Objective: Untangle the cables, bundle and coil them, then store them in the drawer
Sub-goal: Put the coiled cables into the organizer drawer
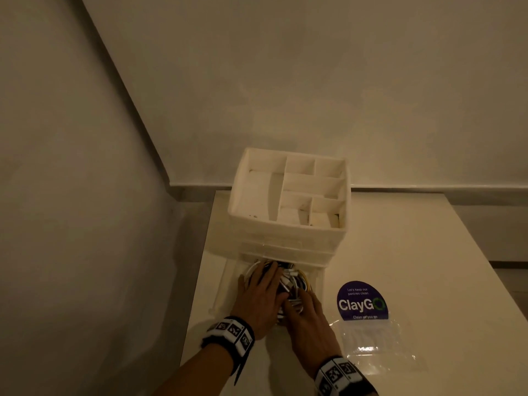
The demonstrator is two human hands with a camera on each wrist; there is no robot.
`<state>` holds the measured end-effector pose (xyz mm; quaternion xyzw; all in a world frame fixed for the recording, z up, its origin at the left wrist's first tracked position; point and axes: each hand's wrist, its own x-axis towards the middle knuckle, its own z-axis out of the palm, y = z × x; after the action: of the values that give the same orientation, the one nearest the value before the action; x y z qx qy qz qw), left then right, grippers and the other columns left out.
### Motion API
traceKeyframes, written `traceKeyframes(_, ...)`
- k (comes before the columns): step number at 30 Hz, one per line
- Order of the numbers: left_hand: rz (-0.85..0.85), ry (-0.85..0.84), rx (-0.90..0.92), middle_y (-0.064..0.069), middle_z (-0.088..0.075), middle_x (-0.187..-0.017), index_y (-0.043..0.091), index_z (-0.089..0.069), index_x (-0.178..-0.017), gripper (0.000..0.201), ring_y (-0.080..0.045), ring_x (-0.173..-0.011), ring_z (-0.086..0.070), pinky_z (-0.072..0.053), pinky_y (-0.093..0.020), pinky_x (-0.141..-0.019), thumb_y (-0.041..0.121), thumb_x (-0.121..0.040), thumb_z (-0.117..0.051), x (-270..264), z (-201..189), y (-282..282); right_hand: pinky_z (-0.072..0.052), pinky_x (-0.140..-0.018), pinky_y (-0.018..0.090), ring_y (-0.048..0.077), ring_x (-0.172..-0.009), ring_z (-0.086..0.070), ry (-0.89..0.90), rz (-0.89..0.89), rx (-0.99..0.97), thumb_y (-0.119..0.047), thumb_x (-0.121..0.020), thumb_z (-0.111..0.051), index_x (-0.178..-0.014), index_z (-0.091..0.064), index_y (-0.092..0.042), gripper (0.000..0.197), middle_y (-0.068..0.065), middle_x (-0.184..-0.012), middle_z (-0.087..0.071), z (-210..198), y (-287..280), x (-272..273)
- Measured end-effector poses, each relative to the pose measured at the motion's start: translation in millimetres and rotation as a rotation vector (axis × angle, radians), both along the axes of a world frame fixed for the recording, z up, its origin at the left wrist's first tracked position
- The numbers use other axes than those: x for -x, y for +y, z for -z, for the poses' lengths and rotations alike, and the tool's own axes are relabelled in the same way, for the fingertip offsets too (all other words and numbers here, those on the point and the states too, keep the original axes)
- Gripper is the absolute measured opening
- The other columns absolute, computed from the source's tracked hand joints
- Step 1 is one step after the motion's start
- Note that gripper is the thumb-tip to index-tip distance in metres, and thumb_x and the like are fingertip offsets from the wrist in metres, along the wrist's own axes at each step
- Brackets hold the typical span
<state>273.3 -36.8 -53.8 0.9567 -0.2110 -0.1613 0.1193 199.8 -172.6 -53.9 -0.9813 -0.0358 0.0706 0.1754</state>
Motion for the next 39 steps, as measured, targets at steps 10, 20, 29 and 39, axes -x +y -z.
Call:
traceKeyframes(10, -0.053, 0.126, -0.12, 0.014, 0.019, -0.158, 0.036, 0.016, -0.149, 0.065, -0.029, -0.146, 0.017, -0.002, -0.07, -0.109, 0.061, -0.09, 0.005, -2, -13, -10, -0.007, -0.122, 0.04, 0.024, -0.147, 0.015, 0.14, -0.054, -0.212, -0.012, -0.089, -0.039, -0.153, 0.0, -0.025, 0.076, 0.001, -0.156, 0.022, -13, -11, -3)
traceKeyframes(20, 0.049, -0.157, 0.0, 0.004, 0.013, -0.161, 0.033, 0.014, -0.151, 0.077, -0.03, -0.147, 0.01, -0.005, -0.062, -0.113, 0.071, -0.09, -0.016, 13, -5, -14, -0.043, -0.101, 0.058, 0.037, -0.134, -0.038, 0.207, 0.668, -1.075, 0.006, -0.075, -0.066, -0.149, -0.016, -0.033, 0.097, 0.002, -0.155, -0.027, -13, -79, -77)
traceKeyframes(29, -0.076, -0.062, -0.097, -0.008, -0.035, -0.154, 0.031, -0.034, -0.146, 0.07, -0.044, -0.134, -0.038, -0.042, -0.073, -0.083, 0.067, -0.086, -0.034, 14, 3, -41, -0.049, -0.087, 0.037, 0.03, -0.108, -0.061, -0.004, 0.475, -0.578, -0.021, -0.089, -0.065, -0.118, -0.047, -0.014, 0.035, 0.01, -0.118, -0.064, -8, -80, -100)
traceKeyframes(39, -0.186, -0.07, -0.018, -0.003, -0.014, -0.161, 0.034, -0.014, -0.152, 0.07, -0.038, -0.145, -0.014, -0.023, -0.069, -0.105, 0.07, -0.093, -0.02, 9, 0, -48, -0.045, -0.083, 0.032, 0.029, -0.108, -0.062, 0.14, 0.409, -0.544, -0.023, -0.093, -0.057, -0.127, -0.046, -0.018, 0.036, 0.008, -0.128, -0.06, -14, -91, -110)
